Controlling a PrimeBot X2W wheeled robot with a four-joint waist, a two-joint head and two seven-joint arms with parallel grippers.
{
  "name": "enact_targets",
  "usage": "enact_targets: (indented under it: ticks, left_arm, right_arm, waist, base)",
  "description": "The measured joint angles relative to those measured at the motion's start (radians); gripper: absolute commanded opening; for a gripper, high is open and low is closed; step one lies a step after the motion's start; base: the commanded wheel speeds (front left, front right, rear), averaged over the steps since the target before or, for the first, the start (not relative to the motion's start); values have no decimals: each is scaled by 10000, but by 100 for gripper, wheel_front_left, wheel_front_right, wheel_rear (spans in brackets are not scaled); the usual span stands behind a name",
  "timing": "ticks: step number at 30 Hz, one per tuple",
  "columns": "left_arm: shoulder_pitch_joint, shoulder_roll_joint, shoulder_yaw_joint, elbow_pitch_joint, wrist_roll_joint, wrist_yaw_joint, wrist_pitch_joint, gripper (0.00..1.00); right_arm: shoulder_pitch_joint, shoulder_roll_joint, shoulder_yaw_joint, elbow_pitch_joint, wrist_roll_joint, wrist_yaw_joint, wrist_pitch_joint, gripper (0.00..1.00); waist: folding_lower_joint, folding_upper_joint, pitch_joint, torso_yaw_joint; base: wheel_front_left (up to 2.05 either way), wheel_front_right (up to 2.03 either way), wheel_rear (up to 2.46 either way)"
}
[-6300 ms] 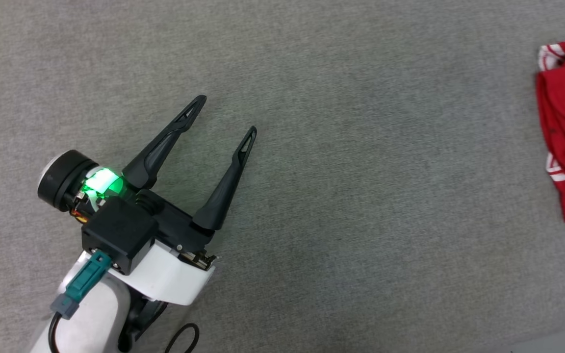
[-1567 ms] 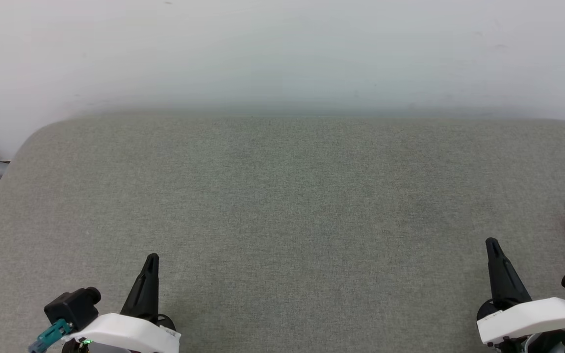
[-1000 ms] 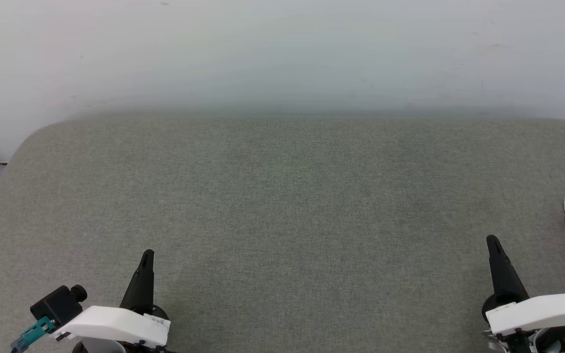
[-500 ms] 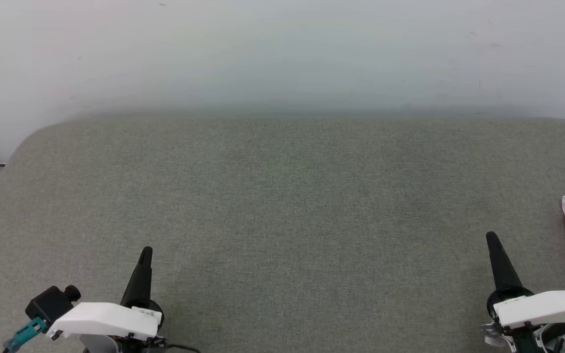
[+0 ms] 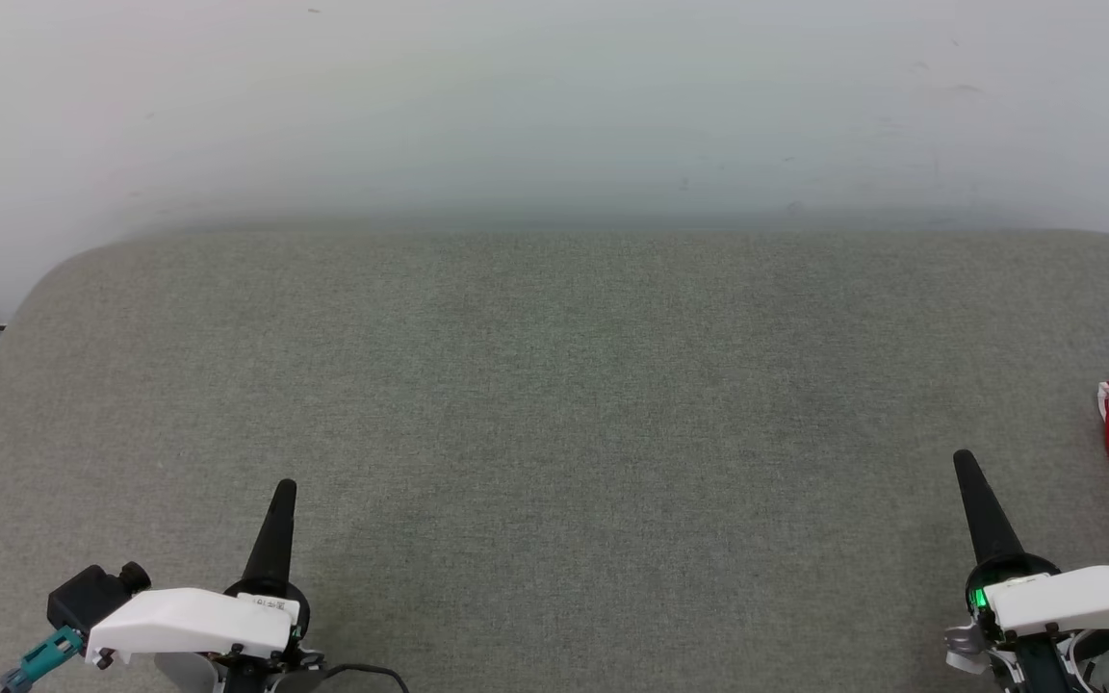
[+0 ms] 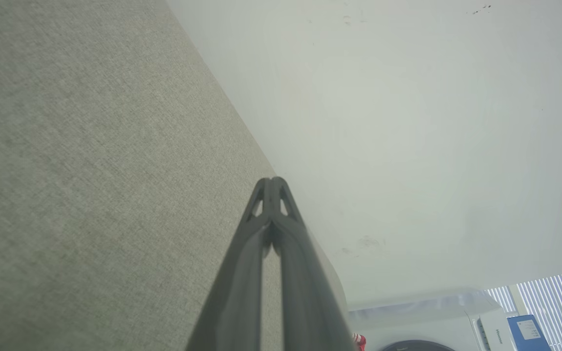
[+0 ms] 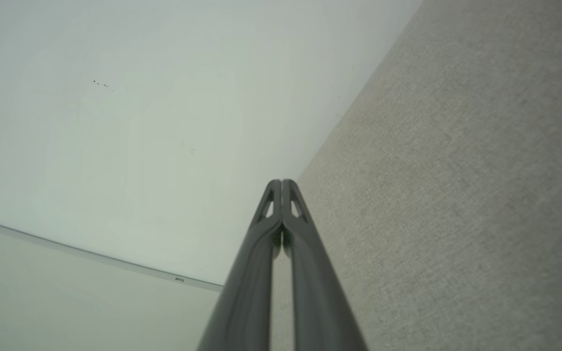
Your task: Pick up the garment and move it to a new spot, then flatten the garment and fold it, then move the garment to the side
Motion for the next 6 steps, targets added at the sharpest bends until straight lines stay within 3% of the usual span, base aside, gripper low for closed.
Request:
enact_targets:
  ticks: [6]
  left_arm:
    - [-87,-31,92,54,-570,-4,153,0]
  right_arm:
    - [-26,0,-17,56,570,0,127,0]
  waist:
    - [0,0,-4,-22]
  base:
    - [0,0,0]
